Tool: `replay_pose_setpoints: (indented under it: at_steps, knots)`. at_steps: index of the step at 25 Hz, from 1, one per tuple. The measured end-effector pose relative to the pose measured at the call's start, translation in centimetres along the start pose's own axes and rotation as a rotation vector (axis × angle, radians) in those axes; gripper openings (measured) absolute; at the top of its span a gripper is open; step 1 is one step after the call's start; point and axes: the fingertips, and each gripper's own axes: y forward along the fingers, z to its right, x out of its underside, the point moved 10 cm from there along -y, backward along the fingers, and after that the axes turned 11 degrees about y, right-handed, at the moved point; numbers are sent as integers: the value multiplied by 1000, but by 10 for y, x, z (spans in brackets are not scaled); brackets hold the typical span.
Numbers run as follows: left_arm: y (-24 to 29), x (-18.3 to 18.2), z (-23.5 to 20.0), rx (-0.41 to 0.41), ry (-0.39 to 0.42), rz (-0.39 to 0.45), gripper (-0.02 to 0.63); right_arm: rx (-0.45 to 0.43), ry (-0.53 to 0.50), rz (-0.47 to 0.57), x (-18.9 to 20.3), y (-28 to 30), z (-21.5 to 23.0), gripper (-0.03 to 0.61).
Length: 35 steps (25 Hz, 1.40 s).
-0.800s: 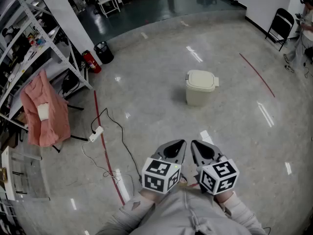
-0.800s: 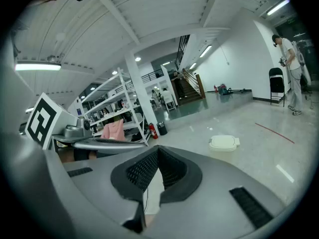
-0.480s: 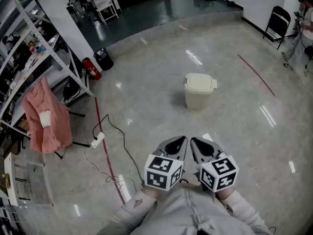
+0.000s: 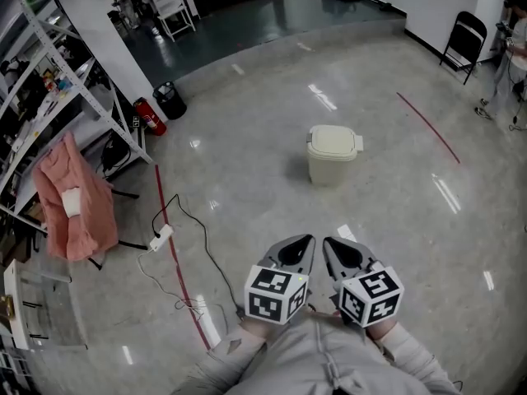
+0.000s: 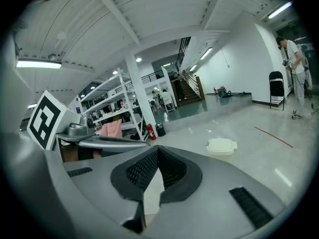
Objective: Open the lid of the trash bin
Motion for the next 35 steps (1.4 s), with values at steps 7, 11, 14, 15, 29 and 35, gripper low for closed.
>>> replay_pose_setpoints:
  at_steps: [7, 11, 14, 15, 29, 35]
  knots:
    - [10, 8, -20, 2, -20, -24, 5, 7, 0, -22, -3, 21, 1, 3]
    - [26, 2, -44, 20, -13, -28, 4, 38, 3, -18, -15, 44, 8, 3]
    - [41, -8, -68, 19, -21, -24, 3, 57, 9, -26, -25, 63, 15, 3]
    - [46, -12, -76, 21, -22, -21, 3, 63, 10, -28, -29, 70, 17, 3]
    - [111, -52, -171, 49, -42, -45, 5, 152, 20, -6, -92, 151, 45, 3]
    - [139, -68, -207, 72, -41, -49, 3, 169, 33, -7, -116, 193, 62, 3]
